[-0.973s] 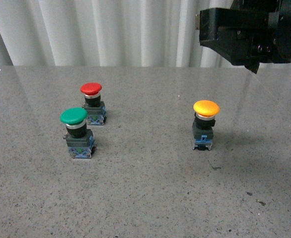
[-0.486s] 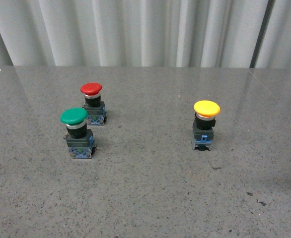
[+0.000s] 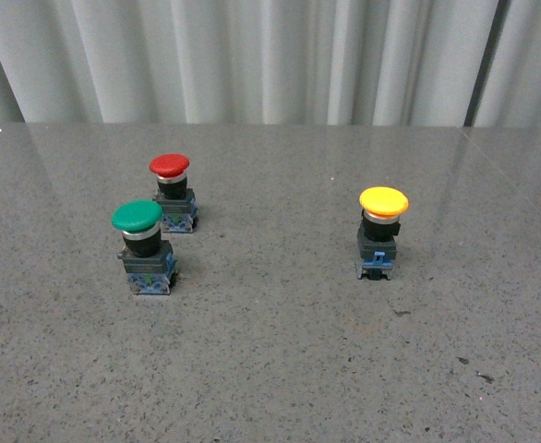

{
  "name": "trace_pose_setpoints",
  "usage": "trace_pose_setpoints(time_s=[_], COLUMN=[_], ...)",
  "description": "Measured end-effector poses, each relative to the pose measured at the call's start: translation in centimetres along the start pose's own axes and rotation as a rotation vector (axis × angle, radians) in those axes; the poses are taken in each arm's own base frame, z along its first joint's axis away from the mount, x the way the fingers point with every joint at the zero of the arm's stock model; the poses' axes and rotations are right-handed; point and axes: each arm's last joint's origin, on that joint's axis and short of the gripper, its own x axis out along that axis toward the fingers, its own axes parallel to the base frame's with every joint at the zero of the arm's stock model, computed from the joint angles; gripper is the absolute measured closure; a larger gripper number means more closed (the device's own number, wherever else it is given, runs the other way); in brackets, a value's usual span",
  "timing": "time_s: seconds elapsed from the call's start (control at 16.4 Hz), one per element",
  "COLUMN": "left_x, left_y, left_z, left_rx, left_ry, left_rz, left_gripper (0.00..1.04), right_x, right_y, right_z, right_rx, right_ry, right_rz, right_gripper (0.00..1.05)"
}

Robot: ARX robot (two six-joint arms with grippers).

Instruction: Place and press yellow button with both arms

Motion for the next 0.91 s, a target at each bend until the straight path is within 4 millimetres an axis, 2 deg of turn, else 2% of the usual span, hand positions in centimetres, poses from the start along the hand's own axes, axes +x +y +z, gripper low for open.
trace_pose_setpoints(time_s=[0.18,0.3,0.67,0.91], left_x=[0.0,0.0,0.0,0.0], left_y=[0.0,0.0,0.0,0.0], left_z=[0.0,0.0,0.0,0.0], left_rx=[0.0,0.0,0.0,0.0], left_ry=[0.0,0.0,0.0,0.0], left_rz=[0.0,0.001,0.0,0.0], left_gripper=[0.07,0.07,0.07,0.07], right_x=[-1.3,-2.0,-3.6,-4.2], right_y=[-0.6,-1.7,-1.7,-1.7], right_z=[-1.2,-1.4,-2.7,-2.5], right_rx=[-0.002,-0.001,-0.001,-0.001], right_ry=[0.018,0.008,0.0,-0.015], right_rz=[-0.001,-0.01,0.004,0.004], right_gripper=[1.03,1.03,1.03,1.03])
